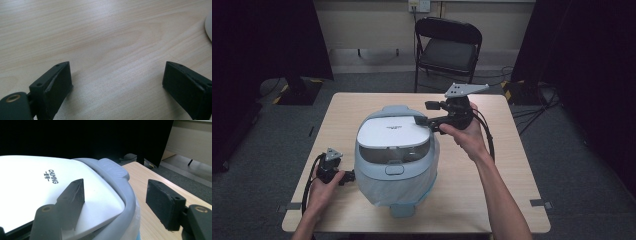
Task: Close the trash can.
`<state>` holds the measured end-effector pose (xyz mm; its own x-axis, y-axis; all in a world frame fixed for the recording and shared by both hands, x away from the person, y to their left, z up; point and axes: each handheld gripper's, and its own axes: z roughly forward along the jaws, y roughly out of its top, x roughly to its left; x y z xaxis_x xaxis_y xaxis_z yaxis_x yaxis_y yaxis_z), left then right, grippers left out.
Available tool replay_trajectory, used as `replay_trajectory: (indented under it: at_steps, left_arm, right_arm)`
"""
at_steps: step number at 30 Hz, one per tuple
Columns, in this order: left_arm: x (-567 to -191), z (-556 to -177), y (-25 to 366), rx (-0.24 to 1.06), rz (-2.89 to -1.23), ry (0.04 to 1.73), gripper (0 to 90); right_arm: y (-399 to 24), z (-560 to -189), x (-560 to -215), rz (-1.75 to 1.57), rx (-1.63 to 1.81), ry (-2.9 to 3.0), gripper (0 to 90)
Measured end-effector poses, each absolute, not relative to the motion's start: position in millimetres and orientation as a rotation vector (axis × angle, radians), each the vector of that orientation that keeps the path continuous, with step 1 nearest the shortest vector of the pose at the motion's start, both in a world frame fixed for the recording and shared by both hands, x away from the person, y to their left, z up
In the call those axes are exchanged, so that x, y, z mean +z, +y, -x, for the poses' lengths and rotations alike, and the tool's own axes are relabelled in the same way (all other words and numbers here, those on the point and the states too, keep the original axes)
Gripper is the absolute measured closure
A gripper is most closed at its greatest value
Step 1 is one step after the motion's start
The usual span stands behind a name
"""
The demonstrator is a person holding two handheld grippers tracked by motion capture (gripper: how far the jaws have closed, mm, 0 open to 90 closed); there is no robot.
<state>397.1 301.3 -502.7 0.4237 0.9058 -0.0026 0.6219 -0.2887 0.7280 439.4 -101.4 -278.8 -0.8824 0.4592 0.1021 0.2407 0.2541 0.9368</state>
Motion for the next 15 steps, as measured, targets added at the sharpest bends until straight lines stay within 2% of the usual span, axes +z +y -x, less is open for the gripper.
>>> replay_trajectory:
  at_steps: [15]
  left_arm:
    - [-503,-397,301,0.552,-2.020,1.287,8.2]
  right_arm:
    - [-94,-412,-284,-0.660,1.642,2.352,28.6]
